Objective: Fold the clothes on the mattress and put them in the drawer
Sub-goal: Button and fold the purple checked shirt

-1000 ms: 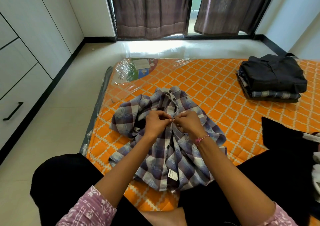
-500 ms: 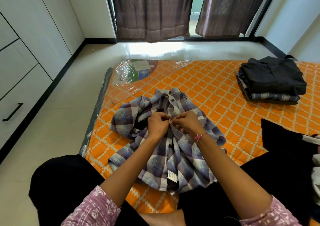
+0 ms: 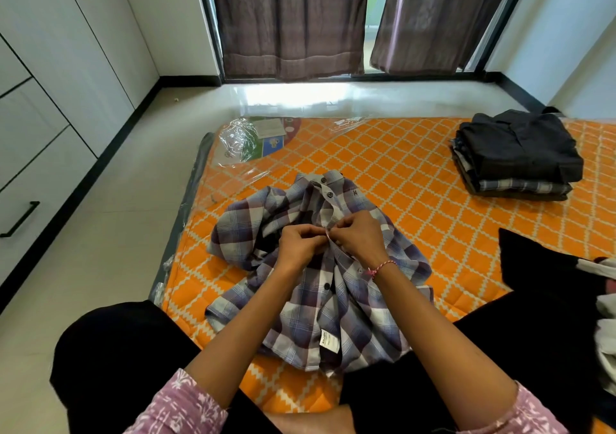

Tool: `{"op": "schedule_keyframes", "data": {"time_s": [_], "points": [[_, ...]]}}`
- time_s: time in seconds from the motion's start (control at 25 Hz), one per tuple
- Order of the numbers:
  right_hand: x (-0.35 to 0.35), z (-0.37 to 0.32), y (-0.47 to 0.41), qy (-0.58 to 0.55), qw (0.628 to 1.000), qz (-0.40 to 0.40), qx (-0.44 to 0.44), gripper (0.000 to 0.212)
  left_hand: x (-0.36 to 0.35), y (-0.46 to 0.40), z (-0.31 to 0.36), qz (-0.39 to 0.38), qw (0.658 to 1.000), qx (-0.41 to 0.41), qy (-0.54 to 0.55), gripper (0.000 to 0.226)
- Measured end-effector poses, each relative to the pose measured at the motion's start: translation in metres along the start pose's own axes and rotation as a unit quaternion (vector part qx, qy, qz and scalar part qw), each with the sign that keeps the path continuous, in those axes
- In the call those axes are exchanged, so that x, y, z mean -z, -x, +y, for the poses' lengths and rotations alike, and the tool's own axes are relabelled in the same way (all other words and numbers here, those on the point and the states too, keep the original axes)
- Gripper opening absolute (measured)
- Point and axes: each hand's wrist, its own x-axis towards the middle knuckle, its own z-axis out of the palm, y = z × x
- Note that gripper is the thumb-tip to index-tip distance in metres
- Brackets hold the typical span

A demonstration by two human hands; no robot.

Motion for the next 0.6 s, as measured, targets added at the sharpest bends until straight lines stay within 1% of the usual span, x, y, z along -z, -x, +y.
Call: {"op": "schedule_keyframes", "data": {"time_s": [0.12, 0.24, 0.32, 0.4, 0.48, 0.52, 0.6], "points": [[0.0020, 0.0034, -0.0013, -0.015, 1.000, -0.014, 0.006, 0.012, 0.0021, -0.0009, 0.0007, 0.002, 1.000, 0.004, -0.002, 0.017], [0.0027, 0.0031, -0.0013, -0.005, 1.000, -0.022, 0.018, 0.011, 0.0025, -0.0020, 0.0036, 0.011, 0.996, -0.051, -0.073, 0.011], [0.0024, 0.0010, -0.0026, 0.024, 0.999, -0.018, 0.037, 0.013, 0.0008, -0.0019, 0.0056, 0.027, 0.991, -0.080, -0.107, 0.010], [0.0015, -0.0004, -0.0027, 0.059, 0.996, -0.012, 0.058, 0.018, -0.0016, -0.0010, 0.0044, 0.041, 0.992, -0.075, -0.087, 0.017], [0.0003, 0.0012, -0.0022, 0.065, 0.995, -0.015, 0.068, 0.026, -0.0034, 0.0007, 0.0013, 0.050, 0.996, -0.056, -0.056, 0.018], [-0.0005, 0.0035, -0.0024, 0.058, 0.996, -0.021, 0.070, 0.024, -0.0041, 0.0010, -0.0002, 0.054, 0.997, -0.046, -0.042, 0.016], [-0.0014, 0.0083, -0.0032, 0.040, 0.996, -0.024, 0.076, 0.014, -0.0047, 0.0002, -0.0007, 0.064, 0.998, -0.022, -0.006, 0.012]]}}
